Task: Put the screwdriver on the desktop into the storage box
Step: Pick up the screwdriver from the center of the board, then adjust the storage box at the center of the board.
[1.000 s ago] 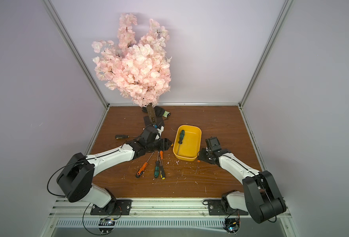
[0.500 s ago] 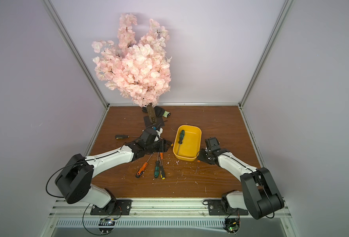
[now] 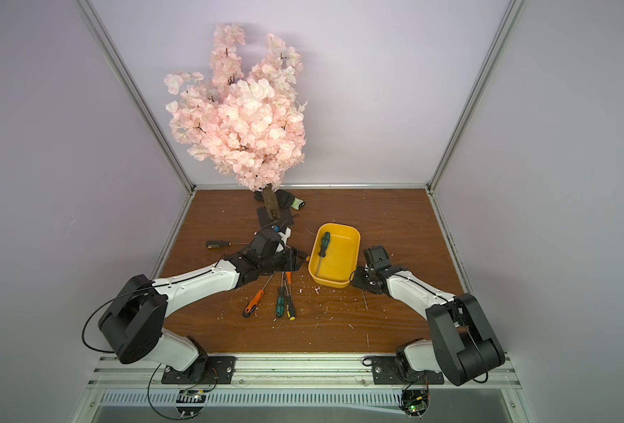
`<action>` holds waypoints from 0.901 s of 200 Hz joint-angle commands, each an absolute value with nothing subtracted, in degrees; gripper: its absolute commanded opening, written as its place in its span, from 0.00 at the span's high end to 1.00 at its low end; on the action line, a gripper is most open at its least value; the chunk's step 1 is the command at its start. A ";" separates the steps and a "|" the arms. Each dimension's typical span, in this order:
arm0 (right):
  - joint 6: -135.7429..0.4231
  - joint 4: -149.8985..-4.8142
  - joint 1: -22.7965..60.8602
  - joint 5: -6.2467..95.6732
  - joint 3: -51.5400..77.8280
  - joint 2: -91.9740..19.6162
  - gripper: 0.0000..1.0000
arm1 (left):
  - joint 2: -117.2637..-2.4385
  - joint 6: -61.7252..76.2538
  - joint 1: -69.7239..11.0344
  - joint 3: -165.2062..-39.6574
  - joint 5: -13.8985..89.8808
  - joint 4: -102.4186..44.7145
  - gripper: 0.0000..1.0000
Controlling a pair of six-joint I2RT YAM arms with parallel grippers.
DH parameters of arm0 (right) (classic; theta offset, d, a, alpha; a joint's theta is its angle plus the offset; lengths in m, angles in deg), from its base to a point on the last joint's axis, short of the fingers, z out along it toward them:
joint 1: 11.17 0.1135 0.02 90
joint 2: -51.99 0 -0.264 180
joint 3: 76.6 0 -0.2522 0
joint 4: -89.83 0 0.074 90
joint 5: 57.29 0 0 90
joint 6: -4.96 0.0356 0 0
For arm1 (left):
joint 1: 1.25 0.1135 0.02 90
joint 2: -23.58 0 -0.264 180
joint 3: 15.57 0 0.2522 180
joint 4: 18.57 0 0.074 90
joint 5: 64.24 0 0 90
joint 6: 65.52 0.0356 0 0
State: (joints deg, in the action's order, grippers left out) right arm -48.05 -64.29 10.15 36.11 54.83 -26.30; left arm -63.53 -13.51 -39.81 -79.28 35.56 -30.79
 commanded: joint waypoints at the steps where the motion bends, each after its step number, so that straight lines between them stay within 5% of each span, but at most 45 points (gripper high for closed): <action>1: -48.56 -62.27 10.43 34.40 55.01 -26.68 0.62 | -63.28 -13.66 -40.24 -78.97 35.25 -30.29 0.36; 180: -49.71 -59.19 8.83 32.04 55.01 -25.62 0.70 | -72.70 -10.17 -42.52 -84.74 43.92 -31.01 0.46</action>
State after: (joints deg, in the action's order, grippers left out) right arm -48.88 -62.43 9.32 34.04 54.83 -26.01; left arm -70.99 -12.51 -40.95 -82.65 41.75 -30.03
